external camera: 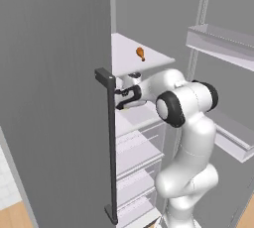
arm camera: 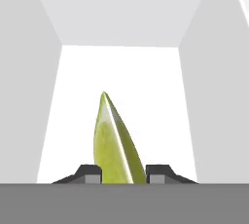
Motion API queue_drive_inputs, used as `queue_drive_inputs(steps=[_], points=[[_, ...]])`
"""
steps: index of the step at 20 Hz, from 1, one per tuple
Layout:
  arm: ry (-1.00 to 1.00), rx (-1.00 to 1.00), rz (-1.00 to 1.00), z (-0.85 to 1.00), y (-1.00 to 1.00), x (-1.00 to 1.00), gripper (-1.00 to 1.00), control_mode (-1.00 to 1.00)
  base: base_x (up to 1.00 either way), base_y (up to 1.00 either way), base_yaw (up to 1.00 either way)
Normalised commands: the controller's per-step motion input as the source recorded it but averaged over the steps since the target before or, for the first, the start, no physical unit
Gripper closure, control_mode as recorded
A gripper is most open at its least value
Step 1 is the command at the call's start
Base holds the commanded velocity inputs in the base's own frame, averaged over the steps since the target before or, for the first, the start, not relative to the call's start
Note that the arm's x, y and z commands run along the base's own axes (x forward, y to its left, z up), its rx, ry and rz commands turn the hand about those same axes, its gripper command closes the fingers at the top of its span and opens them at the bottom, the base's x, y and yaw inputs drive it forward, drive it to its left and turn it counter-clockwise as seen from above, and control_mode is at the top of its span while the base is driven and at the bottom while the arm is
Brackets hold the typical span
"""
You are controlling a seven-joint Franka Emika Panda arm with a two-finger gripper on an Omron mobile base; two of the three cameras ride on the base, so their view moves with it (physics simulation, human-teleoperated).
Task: Place one lemon wedge and one chicken drumstick in each tupperware on the nearby counter, to pack two identical lunches.
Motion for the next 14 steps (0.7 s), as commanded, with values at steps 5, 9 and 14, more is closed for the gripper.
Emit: queue_drive_inputs(steps=[5,9,14], points=[[-0.26,0.05,0.00,0.00,-0.28,-1.00,1.00,-1.00,0.00,0.00,0.00],[-0.26,0.06,-0.03,0.39,-0.33,-1.00,1.00,-1.00,0.00,0.00,0.00],[-0.15,-0.02,-0.07,1.00,-0.02,-0.94,1.00,-1.00,0.00,0.00,0.00]])
